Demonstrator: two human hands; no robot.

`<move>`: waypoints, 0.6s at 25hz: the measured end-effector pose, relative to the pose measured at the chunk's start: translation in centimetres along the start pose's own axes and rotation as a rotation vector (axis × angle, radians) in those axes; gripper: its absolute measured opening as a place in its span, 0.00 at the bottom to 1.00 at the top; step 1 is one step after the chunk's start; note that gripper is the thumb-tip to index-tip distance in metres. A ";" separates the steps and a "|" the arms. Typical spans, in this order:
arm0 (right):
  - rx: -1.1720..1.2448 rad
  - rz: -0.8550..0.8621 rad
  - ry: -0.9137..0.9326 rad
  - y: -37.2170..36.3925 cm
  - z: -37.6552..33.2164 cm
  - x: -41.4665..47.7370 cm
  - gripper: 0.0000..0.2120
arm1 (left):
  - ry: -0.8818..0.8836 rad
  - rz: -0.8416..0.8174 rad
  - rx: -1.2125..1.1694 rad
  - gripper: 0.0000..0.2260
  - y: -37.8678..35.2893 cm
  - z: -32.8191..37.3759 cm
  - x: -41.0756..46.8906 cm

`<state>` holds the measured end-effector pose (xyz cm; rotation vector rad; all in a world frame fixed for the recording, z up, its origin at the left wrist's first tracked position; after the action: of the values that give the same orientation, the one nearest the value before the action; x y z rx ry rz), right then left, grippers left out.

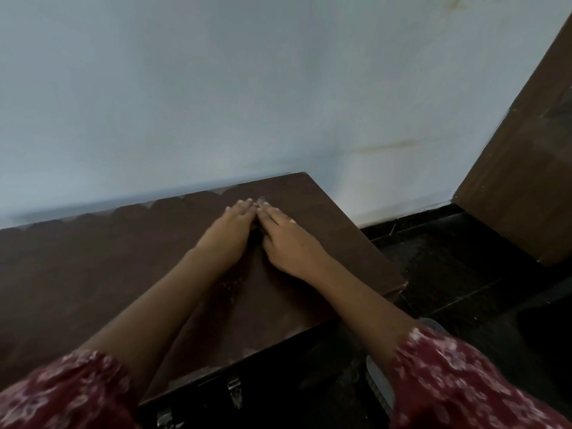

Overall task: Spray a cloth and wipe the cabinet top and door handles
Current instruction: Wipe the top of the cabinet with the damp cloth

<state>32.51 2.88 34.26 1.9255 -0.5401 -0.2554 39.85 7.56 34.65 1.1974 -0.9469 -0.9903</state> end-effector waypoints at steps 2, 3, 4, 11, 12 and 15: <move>-0.057 0.047 -0.056 0.7 2.3 -1.4 0.26 | -0.072 0.012 -0.071 0.26 -0.1 2.4 0.9; -0.075 0.066 -0.097 1.1 3.5 -1.7 0.26 | -0.099 0.018 -0.097 0.26 -0.1 3.7 1.7; -0.081 0.078 -0.139 1.4 4.6 -1.6 0.26 | -0.119 0.017 -0.105 0.26 -0.1 4.8 2.7; -0.039 0.093 -0.174 2.1 6.0 5.2 0.24 | -0.074 -0.064 -0.058 0.24 -0.5 1.6 7.2; -0.024 0.067 -0.162 1.8 5.3 6.5 0.24 | -0.049 -0.064 -0.046 0.25 -0.4 0.2 7.2; -0.003 0.003 -0.127 0.3 2.6 9.4 0.24 | 0.026 -0.054 -0.021 0.25 0.0 -3.6 6.9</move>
<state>39.58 -3.91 34.14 1.9141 -0.6258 -0.3786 45.28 1.95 34.65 1.2211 -0.8860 -1.0232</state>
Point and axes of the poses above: each hand's wrist, its own x-axis towards the middle knuckle, its own y-axis out of the back of the hand, z = x × y, the point moved 7 cm from there along x, towards the middle knuckle, and after that the axes turned 8 degrees about -y, right-handed, at the moved point
